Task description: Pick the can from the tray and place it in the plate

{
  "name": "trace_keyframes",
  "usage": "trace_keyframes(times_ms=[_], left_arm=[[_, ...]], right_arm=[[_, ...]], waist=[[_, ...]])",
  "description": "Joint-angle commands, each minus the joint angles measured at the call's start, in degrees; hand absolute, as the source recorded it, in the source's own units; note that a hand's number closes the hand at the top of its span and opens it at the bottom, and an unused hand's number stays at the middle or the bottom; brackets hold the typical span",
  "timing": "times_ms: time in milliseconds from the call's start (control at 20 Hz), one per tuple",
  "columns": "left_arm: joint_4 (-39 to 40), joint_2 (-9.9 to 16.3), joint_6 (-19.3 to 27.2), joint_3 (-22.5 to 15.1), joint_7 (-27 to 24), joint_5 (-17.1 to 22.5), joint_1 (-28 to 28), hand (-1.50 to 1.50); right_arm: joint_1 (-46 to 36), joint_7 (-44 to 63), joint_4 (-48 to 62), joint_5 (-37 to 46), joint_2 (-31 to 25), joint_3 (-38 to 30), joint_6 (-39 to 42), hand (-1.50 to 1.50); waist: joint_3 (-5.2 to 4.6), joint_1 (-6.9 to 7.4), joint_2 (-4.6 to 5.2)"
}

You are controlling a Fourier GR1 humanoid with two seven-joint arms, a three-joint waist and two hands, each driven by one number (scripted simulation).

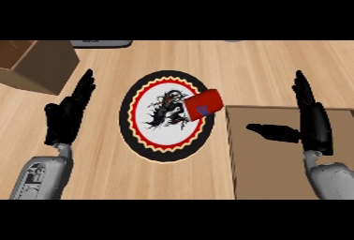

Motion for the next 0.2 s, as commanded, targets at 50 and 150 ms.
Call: trace_keyframes(times_ms=[50,150], left_arm=[[-0.19,1.03,-2.96,2.27,-2.73,1.33,3.07,0.00],[1.28,-1.39,0.78,0.62,1.16,-1.84,-2.25,0.00]], right_arm=[[2.30,-4.80,0.95,-2.80,-0.72,-6.53,6.33,-1.50],[5.61,-9.23,2.94,-2.43,0.10,-7.17,7.56,-1.50]], waist=[[-0.01,0.28,0.05],[0.00,0.09,0.06]])
